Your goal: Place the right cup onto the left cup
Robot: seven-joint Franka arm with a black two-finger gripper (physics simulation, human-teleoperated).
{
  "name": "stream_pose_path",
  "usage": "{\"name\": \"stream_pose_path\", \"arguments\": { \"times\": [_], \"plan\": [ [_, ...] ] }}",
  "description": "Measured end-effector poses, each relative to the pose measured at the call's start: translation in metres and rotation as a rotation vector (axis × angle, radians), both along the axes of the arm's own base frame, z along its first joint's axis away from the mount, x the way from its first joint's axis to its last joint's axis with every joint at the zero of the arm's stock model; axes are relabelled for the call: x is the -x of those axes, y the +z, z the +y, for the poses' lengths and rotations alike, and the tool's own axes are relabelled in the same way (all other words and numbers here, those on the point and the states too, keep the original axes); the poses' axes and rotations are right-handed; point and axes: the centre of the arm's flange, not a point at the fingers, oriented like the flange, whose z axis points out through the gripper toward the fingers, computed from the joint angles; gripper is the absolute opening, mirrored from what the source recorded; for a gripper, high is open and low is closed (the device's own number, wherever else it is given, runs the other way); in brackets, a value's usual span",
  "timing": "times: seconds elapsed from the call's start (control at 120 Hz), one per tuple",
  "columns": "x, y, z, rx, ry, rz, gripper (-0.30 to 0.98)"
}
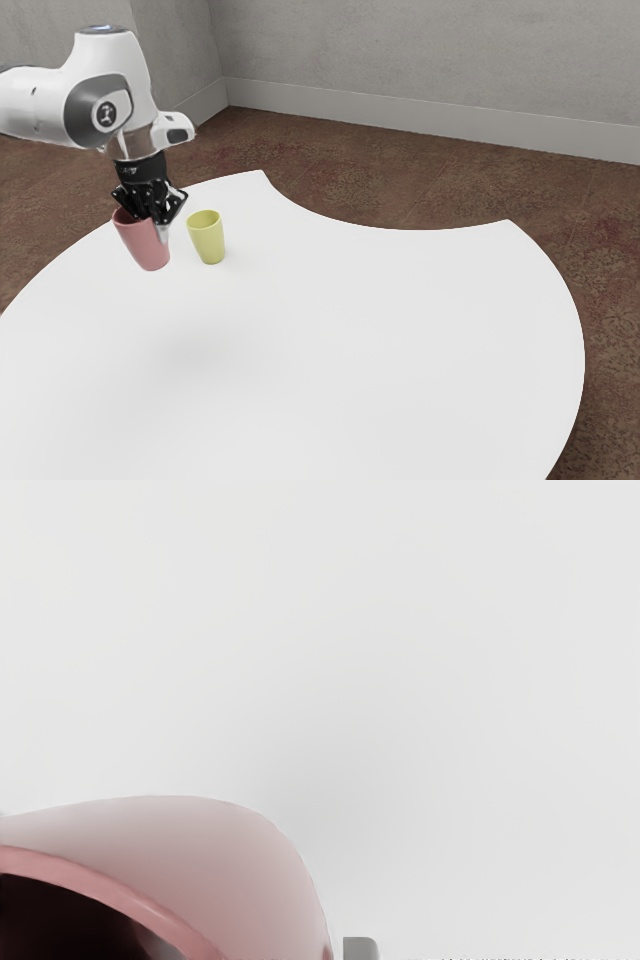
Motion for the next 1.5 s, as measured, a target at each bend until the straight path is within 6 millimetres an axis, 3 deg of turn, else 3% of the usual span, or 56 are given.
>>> {"name": "stream_pose_path", "arguments": {
  "times": [0.2,0.342,0.467,0.667,0.758,0.892,1.108,1.358,1.5],
  "plan": [
    [-0.004,0.03,0.033,-0.005,0.032,0.008,-0.09],
    [-0.029,0.049,0.054,-0.029,0.053,-0.002,-0.09],
    [-0.055,0.069,0.033,-0.048,0.005,-0.027,-0.1],
    [-0.1,0.074,0.018,-0.072,-0.034,-0.042,-0.1],
    [-0.119,0.066,0.017,-0.085,-0.04,-0.033,-0.1],
    [-0.146,0.046,0.048,-0.077,-0.017,-0.029,-0.1],
    [-0.184,0.011,0.066,-0.081,-0.026,-0.043,-0.1],
    [-0.203,-0.052,0.094,-0.05,-0.022,-0.021,-0.1],
    [-0.211,-0.058,0.107,-0.056,-0.027,-0.058,-0.1]
  ]
}}
